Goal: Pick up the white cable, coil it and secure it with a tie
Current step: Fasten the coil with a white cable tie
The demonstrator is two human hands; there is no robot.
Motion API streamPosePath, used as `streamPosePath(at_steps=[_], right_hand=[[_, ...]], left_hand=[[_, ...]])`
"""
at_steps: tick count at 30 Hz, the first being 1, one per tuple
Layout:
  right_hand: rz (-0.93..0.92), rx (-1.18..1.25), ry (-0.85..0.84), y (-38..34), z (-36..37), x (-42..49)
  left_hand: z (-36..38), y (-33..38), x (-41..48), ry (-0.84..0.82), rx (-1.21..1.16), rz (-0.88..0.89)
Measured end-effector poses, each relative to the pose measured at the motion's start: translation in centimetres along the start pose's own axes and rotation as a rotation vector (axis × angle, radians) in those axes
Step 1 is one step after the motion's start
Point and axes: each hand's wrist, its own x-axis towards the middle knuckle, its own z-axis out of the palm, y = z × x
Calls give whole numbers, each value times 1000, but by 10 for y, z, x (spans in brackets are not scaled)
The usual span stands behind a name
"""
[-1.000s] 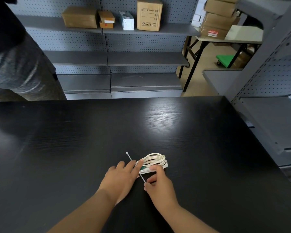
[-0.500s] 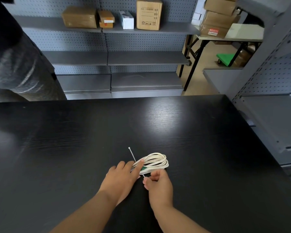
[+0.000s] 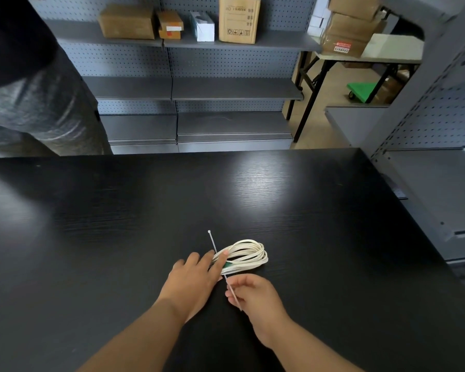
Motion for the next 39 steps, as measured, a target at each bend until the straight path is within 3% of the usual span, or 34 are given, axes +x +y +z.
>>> streamPosePath(at_steps=[3, 6, 16, 21, 26, 30, 39], right_hand=[[-42, -11, -78, -1, -3, -3], [-174, -208, -90, 3, -5, -3], [-763, -719, 104, -4, -15, 5], [-926, -898, 220, -18, -17, 11], [-936, -1010, 180, -29, -17, 29], [-911, -1064, 116, -27, -17, 46], [-878, -1015, 148, -26, -15, 56]], left_hand=[[0, -1, 0, 7, -4, -9], [1, -1, 1, 11, -6, -5], [1, -2, 1, 51, -44, -8], [0, -1, 0, 52, -43, -14], [-2, 0, -2, 131, 6, -20], [2, 0, -1, 60, -16, -25], [0, 0, -2, 400, 123, 59]])
